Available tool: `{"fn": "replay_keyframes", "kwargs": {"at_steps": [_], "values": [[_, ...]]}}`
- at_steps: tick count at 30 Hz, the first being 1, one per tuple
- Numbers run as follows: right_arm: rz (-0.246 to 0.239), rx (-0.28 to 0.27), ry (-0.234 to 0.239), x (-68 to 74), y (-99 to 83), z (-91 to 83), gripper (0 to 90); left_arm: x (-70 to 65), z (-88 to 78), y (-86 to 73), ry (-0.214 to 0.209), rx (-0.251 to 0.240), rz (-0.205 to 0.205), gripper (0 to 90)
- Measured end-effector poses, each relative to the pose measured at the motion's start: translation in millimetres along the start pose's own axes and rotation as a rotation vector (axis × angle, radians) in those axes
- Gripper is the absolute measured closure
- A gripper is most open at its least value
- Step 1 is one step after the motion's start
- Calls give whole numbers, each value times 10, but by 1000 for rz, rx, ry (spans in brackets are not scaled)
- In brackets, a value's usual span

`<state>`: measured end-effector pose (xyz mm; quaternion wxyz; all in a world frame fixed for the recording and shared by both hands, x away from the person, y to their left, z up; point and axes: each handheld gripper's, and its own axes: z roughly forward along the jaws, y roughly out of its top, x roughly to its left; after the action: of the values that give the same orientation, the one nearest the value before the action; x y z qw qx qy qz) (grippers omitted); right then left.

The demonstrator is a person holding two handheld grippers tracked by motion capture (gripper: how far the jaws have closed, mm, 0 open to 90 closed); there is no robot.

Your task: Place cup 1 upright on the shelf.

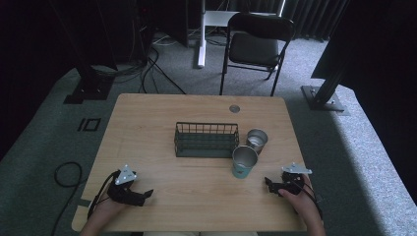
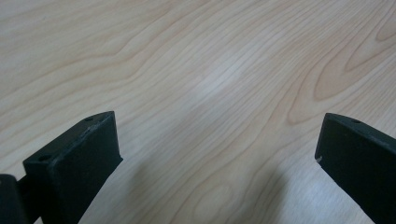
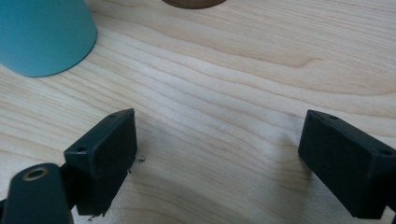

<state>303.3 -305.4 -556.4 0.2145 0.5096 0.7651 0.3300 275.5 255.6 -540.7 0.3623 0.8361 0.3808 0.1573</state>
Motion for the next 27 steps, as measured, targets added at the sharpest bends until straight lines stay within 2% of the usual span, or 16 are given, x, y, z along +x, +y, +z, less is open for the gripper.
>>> {"fn": "replay_keyframes", "kwargs": {"at_steps": [27], "values": [[0,0,0,0,0,0,112,-366,382,426,-123,-36,102,5]]}}
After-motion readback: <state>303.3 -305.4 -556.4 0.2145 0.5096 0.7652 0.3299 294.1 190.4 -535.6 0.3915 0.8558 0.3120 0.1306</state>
